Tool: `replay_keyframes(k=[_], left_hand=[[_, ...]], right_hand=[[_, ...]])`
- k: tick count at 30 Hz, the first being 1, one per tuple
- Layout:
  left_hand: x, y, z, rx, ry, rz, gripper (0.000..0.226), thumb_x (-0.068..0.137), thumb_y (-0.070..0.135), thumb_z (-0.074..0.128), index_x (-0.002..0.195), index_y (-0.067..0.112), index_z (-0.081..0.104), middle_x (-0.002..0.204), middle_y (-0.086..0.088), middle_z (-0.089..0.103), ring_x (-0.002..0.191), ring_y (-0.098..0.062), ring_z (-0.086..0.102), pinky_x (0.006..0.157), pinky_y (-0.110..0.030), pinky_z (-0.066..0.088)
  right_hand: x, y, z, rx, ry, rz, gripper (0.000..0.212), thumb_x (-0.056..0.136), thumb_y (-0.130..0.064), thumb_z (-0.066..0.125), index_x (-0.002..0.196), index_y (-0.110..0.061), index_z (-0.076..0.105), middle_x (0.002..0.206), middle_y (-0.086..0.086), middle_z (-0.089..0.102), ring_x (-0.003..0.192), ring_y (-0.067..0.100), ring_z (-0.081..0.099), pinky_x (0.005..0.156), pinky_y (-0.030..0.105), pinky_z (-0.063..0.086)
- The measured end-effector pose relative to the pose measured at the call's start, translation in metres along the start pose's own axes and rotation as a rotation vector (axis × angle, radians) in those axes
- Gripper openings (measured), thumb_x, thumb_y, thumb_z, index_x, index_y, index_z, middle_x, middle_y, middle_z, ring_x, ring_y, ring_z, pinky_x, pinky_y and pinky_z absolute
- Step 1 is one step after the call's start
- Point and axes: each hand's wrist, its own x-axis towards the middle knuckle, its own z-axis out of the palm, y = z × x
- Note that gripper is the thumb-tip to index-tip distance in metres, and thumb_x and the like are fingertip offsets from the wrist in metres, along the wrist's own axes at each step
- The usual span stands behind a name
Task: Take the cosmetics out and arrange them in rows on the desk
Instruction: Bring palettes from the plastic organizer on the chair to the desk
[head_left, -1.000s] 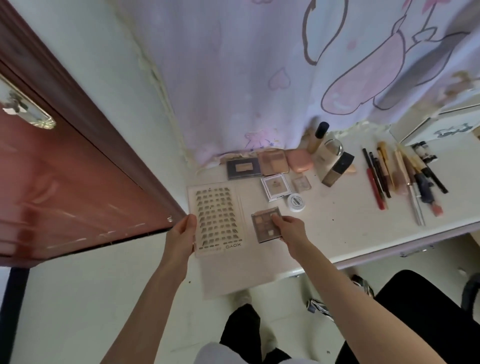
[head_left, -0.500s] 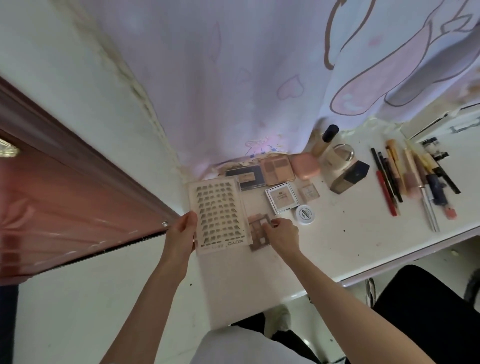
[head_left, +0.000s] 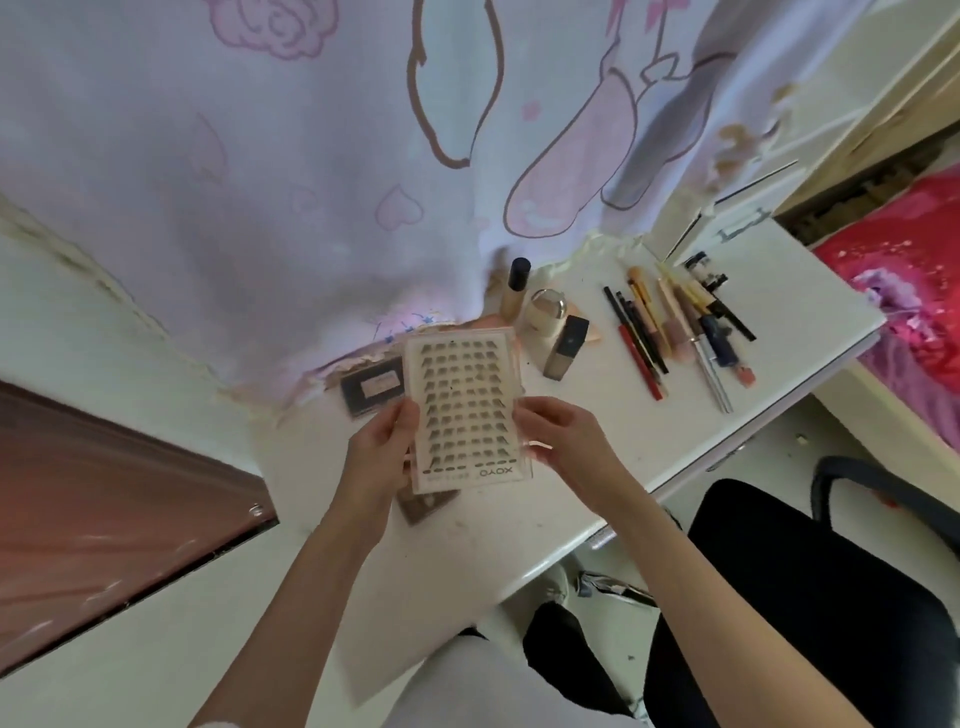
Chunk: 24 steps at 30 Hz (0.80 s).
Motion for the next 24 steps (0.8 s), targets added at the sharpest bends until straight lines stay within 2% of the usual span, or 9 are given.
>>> replay_keyframes(k=[3, 8, 10, 12, 15, 18, 20, 24], left_hand=[[0.005, 0.012, 0.053, 0.045, -0.116, 0.029, 0.027, 0.096, 0.026, 0.047, 0.119, 0.019, 0.059, 0.108, 0.001, 0.069, 0.094, -0.013, 0.066, 0.081, -0.03, 0.054], [0.008, 0.006, 0.154, 0.163, -0.281, 0.05, 0.018, 0.097, 0.028, 0.043, 0.108, 0.035, 0.055, 0.099, 0.009, 0.066, 0.09, -0.01, 0.064, 0.079, -0.029, 0.054], [0.015, -0.013, 0.191, 0.318, -0.311, 0.08, 0.026, 0.097, 0.028, 0.043, 0.122, 0.027, 0.05, 0.108, 0.007, 0.06, 0.098, -0.013, 0.06, 0.091, -0.034, 0.05], [0.029, -0.036, 0.217, 0.612, -0.317, 0.162, 0.041, 0.097, 0.027, 0.042, 0.137, 0.02, 0.038, 0.128, 0.005, 0.048, 0.119, -0.014, 0.048, 0.105, -0.031, 0.036], [0.056, -0.062, 0.248, 0.97, -0.305, 0.221, 0.056, 0.097, 0.026, 0.042, 0.147, 0.014, 0.018, 0.152, -0.004, 0.021, 0.14, -0.018, 0.019, 0.113, -0.029, 0.016], [0.08, -0.075, 0.271, 1.326, -0.293, 0.175, 0.072, 0.096, 0.036, 0.043, 0.148, 0.013, -0.001, 0.157, -0.009, -0.005, 0.144, -0.026, -0.004, 0.115, -0.038, 0.006], [0.092, -0.079, 0.282, 1.453, -0.289, 0.11, 0.083, 0.093, 0.043, 0.045, 0.147, 0.013, -0.01, 0.155, -0.009, -0.018, 0.143, -0.029, -0.014, 0.115, -0.045, 0.002], [0.107, -0.09, 0.29, 1.55, -0.303, -0.025, 0.095, 0.089, 0.048, 0.05, 0.145, 0.013, -0.019, 0.151, -0.01, -0.029, 0.14, -0.031, -0.022, 0.113, -0.051, -0.001]], right_hand=[[-0.011, -0.011, -0.05, 0.098, 0.076, -0.012, 0.016, 0.092, -0.009, 0.053, 0.099, -0.008, 0.068, 0.095, 0.009, 0.069, 0.092, 0.024, 0.063, 0.09, 0.041, 0.05], [-0.018, -0.024, -0.147, 0.327, 0.242, -0.038, 0.017, 0.094, -0.011, 0.051, 0.099, -0.006, 0.066, 0.084, 0.003, 0.07, 0.079, 0.017, 0.065, 0.071, 0.03, 0.053], [-0.011, -0.026, -0.188, 0.424, 0.358, -0.044, 0.017, 0.095, -0.011, 0.049, 0.097, -0.008, 0.065, 0.076, -0.001, 0.071, 0.07, 0.012, 0.066, 0.066, 0.028, 0.054], [0.001, -0.026, -0.227, 0.5, 0.483, -0.039, 0.016, 0.096, -0.01, 0.048, 0.095, -0.008, 0.064, 0.075, 0.0, 0.071, 0.068, 0.012, 0.066, 0.067, 0.029, 0.055], [0.027, -0.031, -0.284, 0.57, 0.695, 0.009, 0.012, 0.093, -0.006, 0.051, 0.09, -0.005, 0.062, 0.082, 0.007, 0.067, 0.074, 0.018, 0.063, 0.075, 0.033, 0.055], [0.062, -0.038, -0.333, 0.603, 0.822, 0.067, 0.007, 0.09, -0.003, 0.054, 0.091, -0.004, 0.061, 0.083, 0.009, 0.065, 0.072, 0.019, 0.064, 0.067, 0.033, 0.056], [0.086, -0.042, -0.358, 0.606, 0.84, 0.095, 0.009, 0.09, -0.001, 0.053, 0.087, -0.006, 0.06, 0.085, 0.009, 0.065, 0.071, 0.018, 0.063, 0.062, 0.032, 0.054], [0.125, -0.049, -0.39, 0.608, 0.844, 0.144, 0.015, 0.087, 0.002, 0.051, 0.078, -0.008, 0.057, 0.094, 0.013, 0.065, 0.077, 0.022, 0.063, 0.075, 0.037, 0.057]])
